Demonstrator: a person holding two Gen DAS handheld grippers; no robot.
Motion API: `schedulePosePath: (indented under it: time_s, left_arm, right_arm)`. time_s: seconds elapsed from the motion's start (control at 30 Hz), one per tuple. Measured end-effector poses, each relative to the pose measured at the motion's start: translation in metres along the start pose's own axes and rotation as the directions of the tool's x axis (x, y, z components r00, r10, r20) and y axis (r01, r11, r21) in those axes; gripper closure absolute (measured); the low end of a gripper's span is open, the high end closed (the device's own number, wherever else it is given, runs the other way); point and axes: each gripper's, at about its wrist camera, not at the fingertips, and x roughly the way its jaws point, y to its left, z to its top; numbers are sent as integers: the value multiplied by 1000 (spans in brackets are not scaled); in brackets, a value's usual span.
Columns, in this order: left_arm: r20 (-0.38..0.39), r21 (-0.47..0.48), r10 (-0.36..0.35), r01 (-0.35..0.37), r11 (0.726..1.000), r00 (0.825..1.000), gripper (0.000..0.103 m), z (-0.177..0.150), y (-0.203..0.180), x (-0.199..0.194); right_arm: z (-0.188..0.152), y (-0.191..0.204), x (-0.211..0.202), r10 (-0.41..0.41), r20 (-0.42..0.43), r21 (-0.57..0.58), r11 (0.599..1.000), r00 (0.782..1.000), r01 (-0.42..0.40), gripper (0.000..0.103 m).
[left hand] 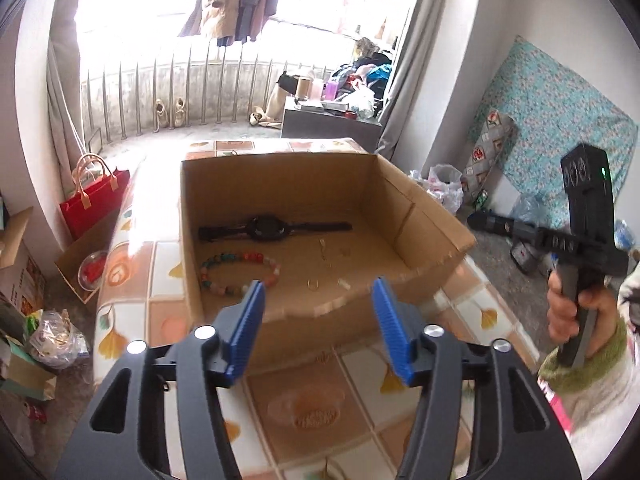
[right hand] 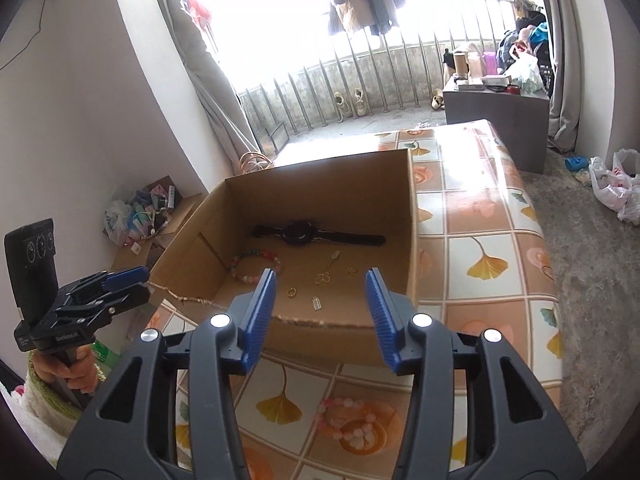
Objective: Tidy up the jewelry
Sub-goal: 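Move both tools back toward the pink bead bracelet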
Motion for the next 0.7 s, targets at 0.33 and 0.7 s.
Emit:
schedulePosePath:
  time_s: [0.33, 0.7]
  left_arm:
    - [-159, -5, 41, -43, 999, 986, 31, -56, -11, 12]
    - [-243, 80, 159, -144, 986, 957, 31, -92, -22, 65]
  right_arm:
    - [-45, -17, -33, -87, -46, 38, 995, 995, 89, 58]
    - [-101, 1, 21, -34, -240, 43, 998, 970, 45, 64]
